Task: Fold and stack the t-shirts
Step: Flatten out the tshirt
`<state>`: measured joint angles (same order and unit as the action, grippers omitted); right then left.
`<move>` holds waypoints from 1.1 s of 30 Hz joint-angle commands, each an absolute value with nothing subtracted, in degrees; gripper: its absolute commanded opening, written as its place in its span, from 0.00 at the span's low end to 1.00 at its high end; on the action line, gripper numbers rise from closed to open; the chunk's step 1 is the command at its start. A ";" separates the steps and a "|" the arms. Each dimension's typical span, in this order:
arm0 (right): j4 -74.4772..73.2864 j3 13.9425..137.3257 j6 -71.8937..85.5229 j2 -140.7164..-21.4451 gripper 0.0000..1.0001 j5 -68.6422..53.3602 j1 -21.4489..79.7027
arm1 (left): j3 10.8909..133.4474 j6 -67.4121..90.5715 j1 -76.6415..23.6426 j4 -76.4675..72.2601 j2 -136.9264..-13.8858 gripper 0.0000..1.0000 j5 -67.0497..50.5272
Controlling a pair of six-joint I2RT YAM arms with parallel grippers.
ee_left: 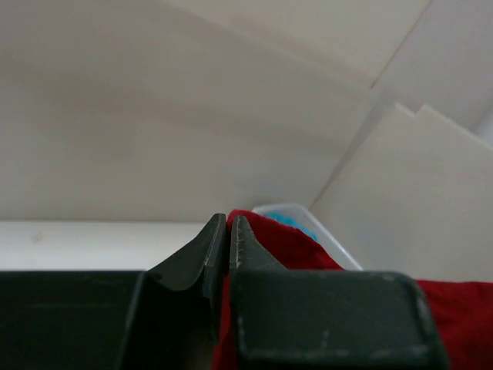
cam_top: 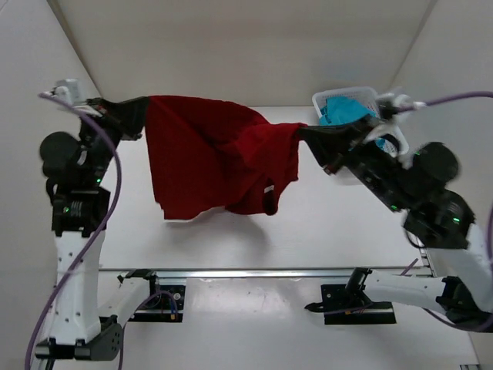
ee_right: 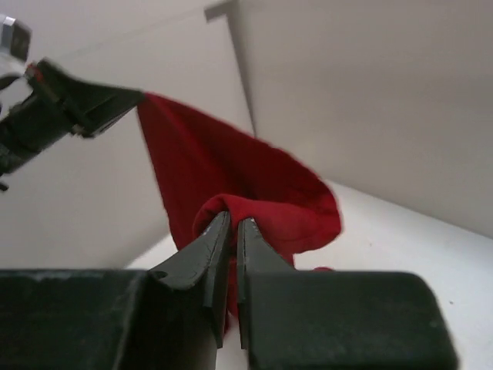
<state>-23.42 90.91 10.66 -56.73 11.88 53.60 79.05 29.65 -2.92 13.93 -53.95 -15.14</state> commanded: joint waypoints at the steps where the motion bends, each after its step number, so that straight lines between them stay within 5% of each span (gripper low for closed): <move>1: -25.58 96.05 2.22 -56.51 0.00 32.75 64.48 | 84.00 30.76 -0.36 19.59 -53.26 0.00 -17.58; 4: -23.99 100.27 -2.89 -57.57 0.00 40.25 74.52 | 89.99 28.66 -1.05 22.93 -53.96 0.00 -16.00; 11: -15.41 104.34 -14.57 -62.84 0.00 43.59 70.93 | 96.08 24.18 -4.22 27.33 -55.55 0.00 -9.50; 14: -15.46 99.76 -8.40 -65.46 0.00 32.42 56.82 | 88.19 24.43 -3.43 24.01 -55.19 0.00 -9.58; 17: -15.93 89.53 10.92 -67.67 0.00 -6.33 16.73 | 79.82 24.09 -2.55 21.54 -56.07 0.01 -8.35; 18: -10.60 86.95 13.68 -68.98 0.00 -16.68 13.31 | 77.46 23.39 -3.51 21.19 -57.29 0.00 -6.61; 21: -5.71 82.26 16.61 -79.22 0.01 -20.30 7.39 | 71.56 23.47 -6.67 18.64 -60.81 0.00 -2.99; 26: -17.99 102.95 11.43 -103.94 0.01 -17.51 9.31 | 70.30 23.64 -8.62 12.92 -74.22 0.00 1.76; 33: -32.98 143.69 8.08 -133.76 0.01 -13.00 11.26 | 102.62 18.73 -8.79 21.25 -104.48 0.00 6.58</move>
